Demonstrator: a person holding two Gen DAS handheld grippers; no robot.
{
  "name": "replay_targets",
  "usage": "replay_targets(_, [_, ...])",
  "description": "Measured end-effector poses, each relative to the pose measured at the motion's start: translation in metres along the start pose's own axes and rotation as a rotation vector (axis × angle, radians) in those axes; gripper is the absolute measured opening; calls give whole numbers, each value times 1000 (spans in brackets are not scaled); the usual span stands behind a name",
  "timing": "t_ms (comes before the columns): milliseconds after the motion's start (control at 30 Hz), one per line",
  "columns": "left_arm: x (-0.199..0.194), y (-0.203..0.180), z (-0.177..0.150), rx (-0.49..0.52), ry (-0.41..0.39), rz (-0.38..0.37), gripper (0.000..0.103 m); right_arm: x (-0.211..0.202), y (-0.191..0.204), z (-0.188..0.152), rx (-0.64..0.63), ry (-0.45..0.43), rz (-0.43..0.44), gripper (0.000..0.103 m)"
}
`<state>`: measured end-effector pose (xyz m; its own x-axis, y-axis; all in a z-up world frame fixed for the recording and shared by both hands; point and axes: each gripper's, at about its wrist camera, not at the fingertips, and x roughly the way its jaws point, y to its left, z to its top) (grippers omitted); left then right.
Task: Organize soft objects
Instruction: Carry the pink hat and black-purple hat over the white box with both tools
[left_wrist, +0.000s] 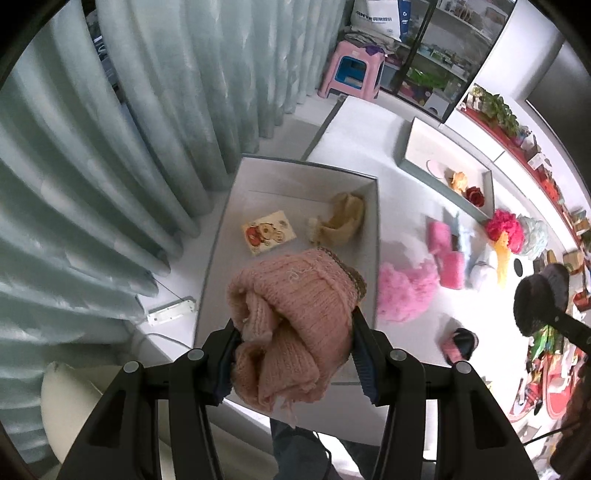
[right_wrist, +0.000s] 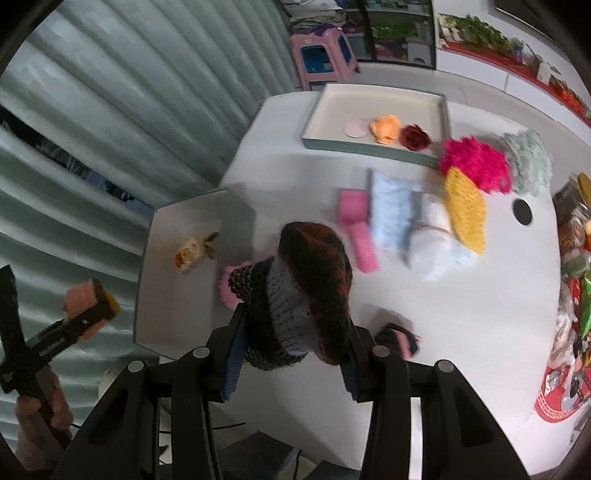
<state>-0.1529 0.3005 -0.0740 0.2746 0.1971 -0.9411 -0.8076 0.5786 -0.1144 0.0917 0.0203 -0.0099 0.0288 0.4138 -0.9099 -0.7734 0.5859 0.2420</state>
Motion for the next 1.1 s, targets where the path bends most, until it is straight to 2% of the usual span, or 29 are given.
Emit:
replay_targets(267, [15, 25, 2, 7, 12, -20, 54, 23, 62, 17, -95, 23, -15, 47])
replay_targets(567, [26, 46, 2, -4, 15, -9, 54, 49, 118, 27, -195, 71, -13, 48])
replay_targets(1100, [47, 55, 4, 3, 23, -4, 54, 89, 178, 26, -306, 182, -32, 48])
